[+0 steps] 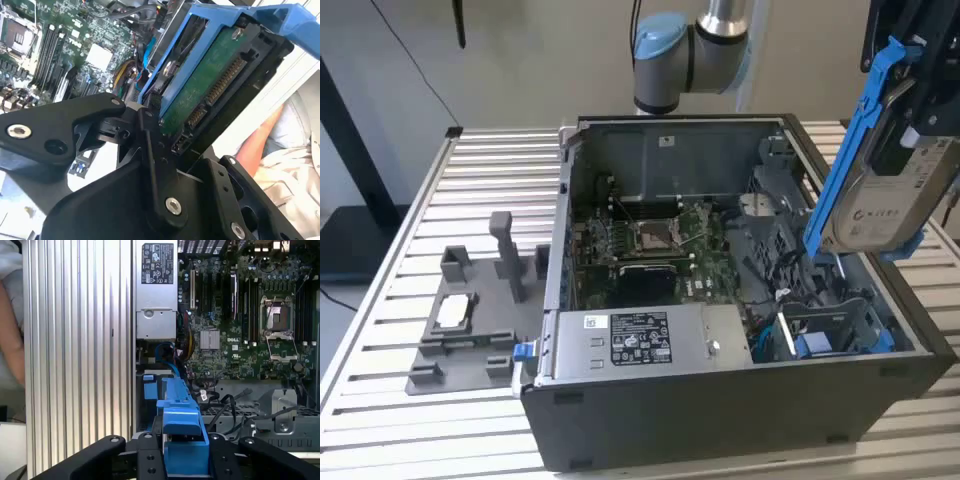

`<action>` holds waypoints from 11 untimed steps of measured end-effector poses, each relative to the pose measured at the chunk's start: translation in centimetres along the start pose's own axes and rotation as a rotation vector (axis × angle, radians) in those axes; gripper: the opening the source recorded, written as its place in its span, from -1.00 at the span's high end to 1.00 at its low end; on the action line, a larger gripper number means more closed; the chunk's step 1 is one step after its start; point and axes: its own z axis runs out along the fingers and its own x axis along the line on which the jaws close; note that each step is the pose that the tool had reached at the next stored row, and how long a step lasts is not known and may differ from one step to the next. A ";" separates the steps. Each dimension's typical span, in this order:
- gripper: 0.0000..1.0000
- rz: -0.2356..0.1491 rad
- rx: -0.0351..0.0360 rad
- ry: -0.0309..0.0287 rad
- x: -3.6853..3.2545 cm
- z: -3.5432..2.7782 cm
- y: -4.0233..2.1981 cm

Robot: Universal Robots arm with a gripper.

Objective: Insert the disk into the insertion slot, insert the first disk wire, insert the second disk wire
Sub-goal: 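Insert the disk into the insertion slot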

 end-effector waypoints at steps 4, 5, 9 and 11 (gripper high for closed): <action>0.35 0.000 0.0000 0.0006 0.00 0.01 0.00; 0.35 0.000 0.0000 0.0006 0.00 0.02 0.00; 0.35 0.000 0.0000 0.0006 0.00 0.15 -0.01; 0.35 0.000 0.0000 0.0006 0.00 0.27 -0.01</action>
